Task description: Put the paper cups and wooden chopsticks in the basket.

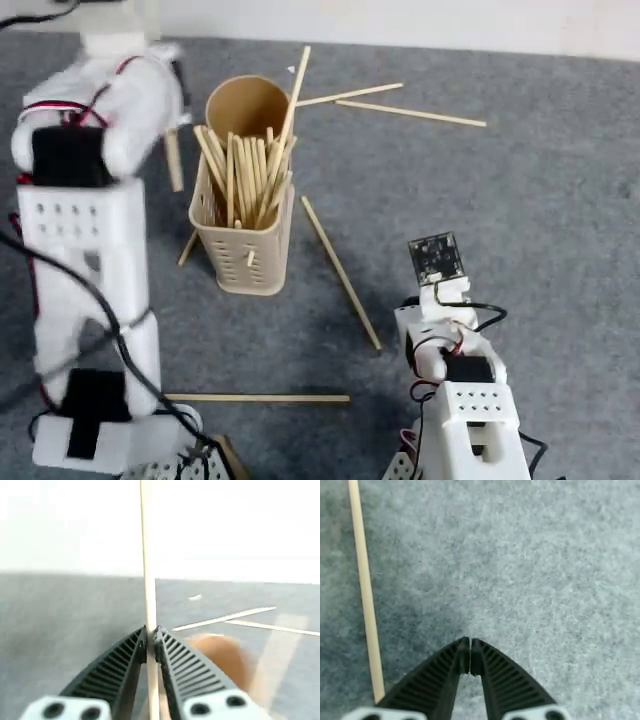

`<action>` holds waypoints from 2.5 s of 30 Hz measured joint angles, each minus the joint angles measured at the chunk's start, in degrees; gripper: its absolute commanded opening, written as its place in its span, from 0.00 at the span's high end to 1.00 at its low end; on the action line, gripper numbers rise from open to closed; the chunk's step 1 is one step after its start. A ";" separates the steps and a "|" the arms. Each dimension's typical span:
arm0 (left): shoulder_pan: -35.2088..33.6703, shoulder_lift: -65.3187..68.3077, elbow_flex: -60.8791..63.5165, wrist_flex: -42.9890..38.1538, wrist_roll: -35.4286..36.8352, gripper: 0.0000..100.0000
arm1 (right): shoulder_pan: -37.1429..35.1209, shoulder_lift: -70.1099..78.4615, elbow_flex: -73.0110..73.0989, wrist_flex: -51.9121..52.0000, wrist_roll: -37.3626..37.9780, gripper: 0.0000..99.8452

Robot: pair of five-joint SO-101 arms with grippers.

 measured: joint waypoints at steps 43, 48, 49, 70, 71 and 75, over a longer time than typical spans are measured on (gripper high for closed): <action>-24.70 -32.44 63.21 -24.35 -2.64 0.87 | 0.00 0.00 0.00 0.00 0.00 0.97; -25.93 -16.88 68.48 -23.91 -11.34 0.84 | 0.00 0.00 0.00 0.00 0.00 0.97; -24.97 -13.71 68.75 -23.91 -14.07 0.82 | 0.00 0.00 0.00 0.00 0.00 0.97; -14.15 28.04 53.10 -20.04 -32.09 0.80 | 0.00 0.00 0.18 0.00 0.00 0.97; -14.42 29.45 50.99 -18.29 -32.09 0.82 | 0.00 0.00 0.18 -0.35 0.00 0.97; -14.51 35.69 42.29 -11.60 -28.75 0.92 | -2.29 0.00 0.18 -1.85 0.00 0.97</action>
